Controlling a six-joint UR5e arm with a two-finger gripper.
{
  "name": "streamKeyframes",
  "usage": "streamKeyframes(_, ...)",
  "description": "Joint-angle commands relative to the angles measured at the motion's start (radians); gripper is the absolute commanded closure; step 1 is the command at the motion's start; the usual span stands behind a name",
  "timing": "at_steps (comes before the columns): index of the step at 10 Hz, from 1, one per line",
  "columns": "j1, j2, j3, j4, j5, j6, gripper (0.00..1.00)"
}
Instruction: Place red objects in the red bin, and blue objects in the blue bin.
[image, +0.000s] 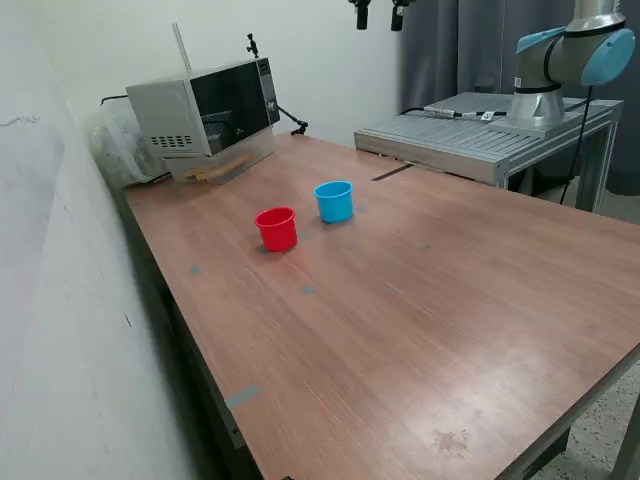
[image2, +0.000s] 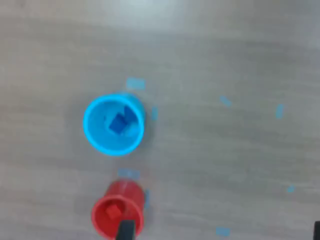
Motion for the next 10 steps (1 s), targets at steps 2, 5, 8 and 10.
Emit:
streamKeyframes(2,-0.004,-0.151,0.054,0.171,0.000,0.109,0.00)
streamKeyframes(5,-0.004,-0.223,0.138,0.177,-0.001,0.111,0.00)
streamKeyframes(8,-0.006,-0.221,0.135,0.177,-0.001,0.105,0.00)
streamKeyframes(10,-0.006,-0.221,0.137,0.177,-0.001,0.105,0.00)
